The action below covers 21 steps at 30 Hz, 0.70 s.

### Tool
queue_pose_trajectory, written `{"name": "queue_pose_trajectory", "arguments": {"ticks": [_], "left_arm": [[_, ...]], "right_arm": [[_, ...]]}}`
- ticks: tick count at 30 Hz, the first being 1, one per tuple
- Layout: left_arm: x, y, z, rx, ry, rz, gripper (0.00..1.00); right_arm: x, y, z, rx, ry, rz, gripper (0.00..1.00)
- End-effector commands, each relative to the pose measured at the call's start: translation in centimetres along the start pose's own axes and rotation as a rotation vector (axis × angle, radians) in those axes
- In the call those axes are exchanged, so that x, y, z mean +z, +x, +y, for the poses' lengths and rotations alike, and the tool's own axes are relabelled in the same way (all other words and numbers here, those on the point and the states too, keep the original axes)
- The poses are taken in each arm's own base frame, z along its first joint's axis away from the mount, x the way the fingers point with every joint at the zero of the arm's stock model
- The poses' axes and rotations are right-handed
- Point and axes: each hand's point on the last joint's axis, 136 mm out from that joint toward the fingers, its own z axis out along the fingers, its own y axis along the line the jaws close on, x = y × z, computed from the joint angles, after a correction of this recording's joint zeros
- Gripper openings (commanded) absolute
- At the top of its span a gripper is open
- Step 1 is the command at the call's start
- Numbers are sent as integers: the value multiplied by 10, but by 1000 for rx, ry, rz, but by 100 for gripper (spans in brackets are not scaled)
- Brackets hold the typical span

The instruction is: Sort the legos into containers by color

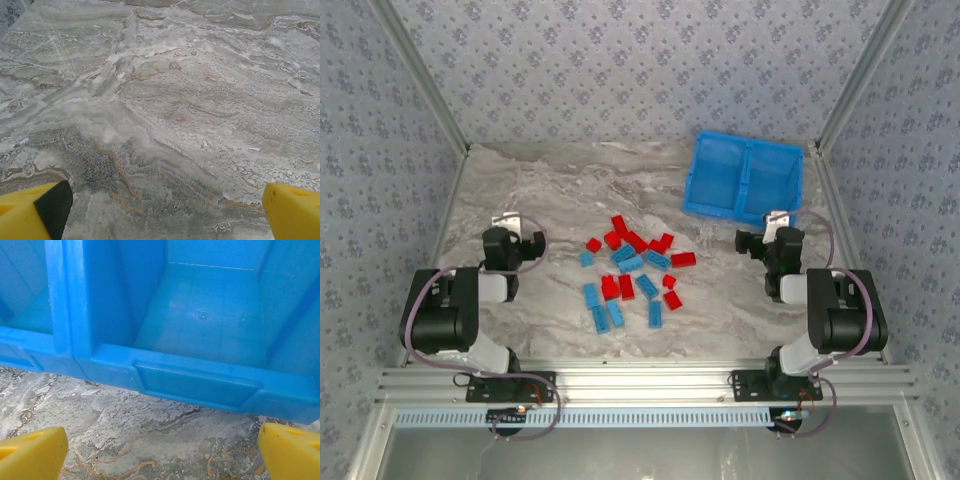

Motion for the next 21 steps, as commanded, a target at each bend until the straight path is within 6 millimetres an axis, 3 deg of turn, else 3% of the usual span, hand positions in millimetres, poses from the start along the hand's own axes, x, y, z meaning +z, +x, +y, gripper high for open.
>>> {"name": "queue_pose_trajectory", "arguments": {"ticks": [1,15,18,21], "left_arm": [[1,-20,-1,0,16,-55,100],[1,-20,-1,0,14,-55,99],[1,-20,-1,0,13,-55,99],[0,-21,-1,1,4,-54,99]], "right_arm": [[1,-13,-2,-15,3,-26,100],[0,-14,-2,-16,4,-35,100],[-13,-31,-7,-20,79,-18,100],[-38,-49,-18,111,169,24,100]]}}
